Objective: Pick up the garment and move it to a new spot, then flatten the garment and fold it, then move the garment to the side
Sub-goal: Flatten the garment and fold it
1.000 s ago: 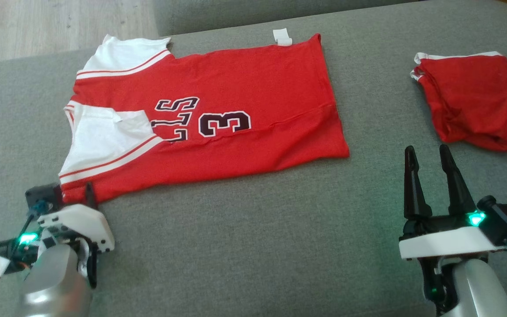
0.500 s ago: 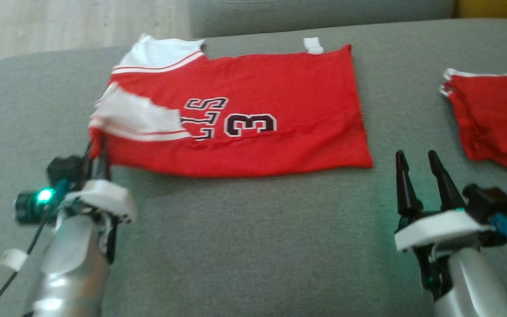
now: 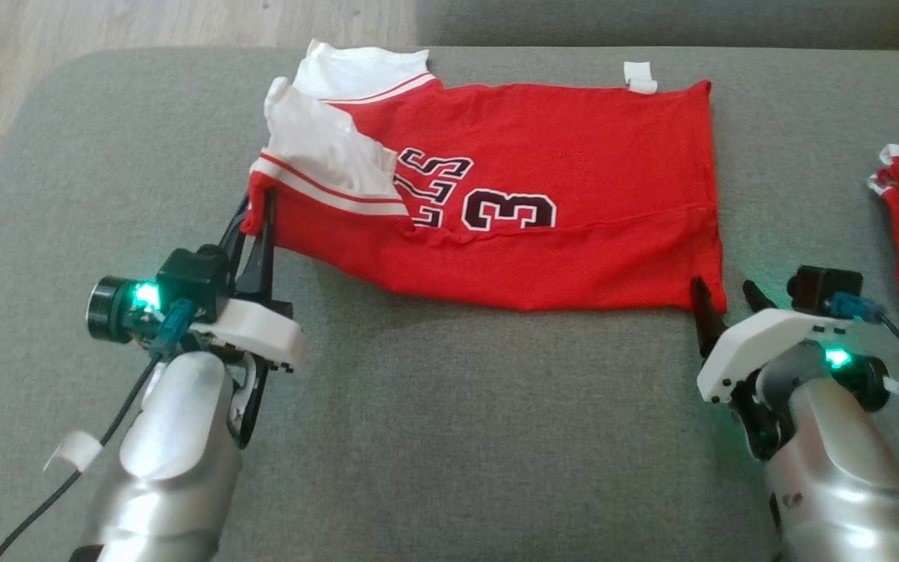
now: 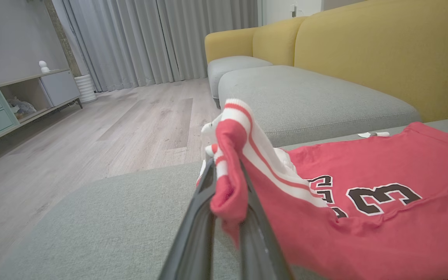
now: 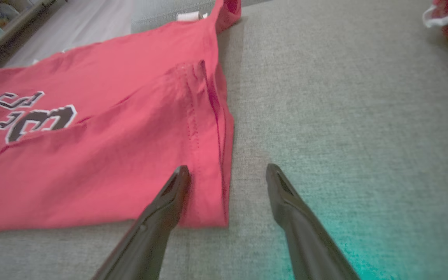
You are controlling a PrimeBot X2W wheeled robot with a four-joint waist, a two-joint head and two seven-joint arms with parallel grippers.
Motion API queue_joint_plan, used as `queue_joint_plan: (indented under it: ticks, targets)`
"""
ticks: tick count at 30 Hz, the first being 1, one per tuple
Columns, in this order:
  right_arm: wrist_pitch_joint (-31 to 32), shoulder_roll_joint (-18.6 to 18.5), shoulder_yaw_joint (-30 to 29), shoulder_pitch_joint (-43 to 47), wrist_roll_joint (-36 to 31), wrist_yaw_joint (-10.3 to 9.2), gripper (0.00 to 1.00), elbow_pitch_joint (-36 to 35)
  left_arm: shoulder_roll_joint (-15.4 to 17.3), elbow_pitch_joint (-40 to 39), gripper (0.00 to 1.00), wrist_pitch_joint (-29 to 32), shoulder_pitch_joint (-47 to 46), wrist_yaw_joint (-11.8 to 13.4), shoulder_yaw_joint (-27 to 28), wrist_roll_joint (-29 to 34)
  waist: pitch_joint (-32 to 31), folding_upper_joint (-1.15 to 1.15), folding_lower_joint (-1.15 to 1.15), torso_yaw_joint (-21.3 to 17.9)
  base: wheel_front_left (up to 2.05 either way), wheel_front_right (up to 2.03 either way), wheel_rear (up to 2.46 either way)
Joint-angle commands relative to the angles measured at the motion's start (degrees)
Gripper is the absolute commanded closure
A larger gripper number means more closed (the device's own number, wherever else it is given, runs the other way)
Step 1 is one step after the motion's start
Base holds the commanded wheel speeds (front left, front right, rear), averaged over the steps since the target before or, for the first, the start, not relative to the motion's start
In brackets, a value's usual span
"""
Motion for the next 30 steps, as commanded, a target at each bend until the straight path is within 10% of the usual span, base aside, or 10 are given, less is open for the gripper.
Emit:
queue_joint_plan:
  ticks: [1,7,8,9,30]
  targets:
    - [0.3,-0.1,1.2,-2.6,-1.2,-0.04,0.00,0.2,1.1,-2.1,1.00,-0.7,-1.5,0.0,1.4,0.4,0.2,0.00,0.00,0.3,0.00,0.00,0.00]
    - [0.2,-0.1,2.2,-4.7,-4.0,-0.04,0.00,5.6,0.7,-2.0,1.00,-0.7,-1.5,0.1,0.8,0.1,0.4,0.00,0.00,0.6,0.00,0.00,0.00]
    - [0.0,-0.1,2.4,-5.1,-4.8,-0.04,0.62,6.4,0.6,-1.9,1.00,-0.6,-1.6,0.1,0.7,0.0,0.4,0.00,0.00,0.6,0.00,0.00,0.00]
    - [-0.4,-0.1,2.6,-5.4,-5.4,-0.04,1.00,7.0,0.6,-1.8,1.00,-0.6,-1.5,0.2,0.7,-0.1,0.4,0.00,0.00,0.6,0.00,0.00,0.00]
    - [-6.2,-3.5,1.4,1.8,-5.6,-0.04,1.00,6.6,3.0,5.0,1.00,2.3,7.8,1.5,1.4,-3.2,-10.8,0.00,0.00,-2.3,0.00,0.00,0.00]
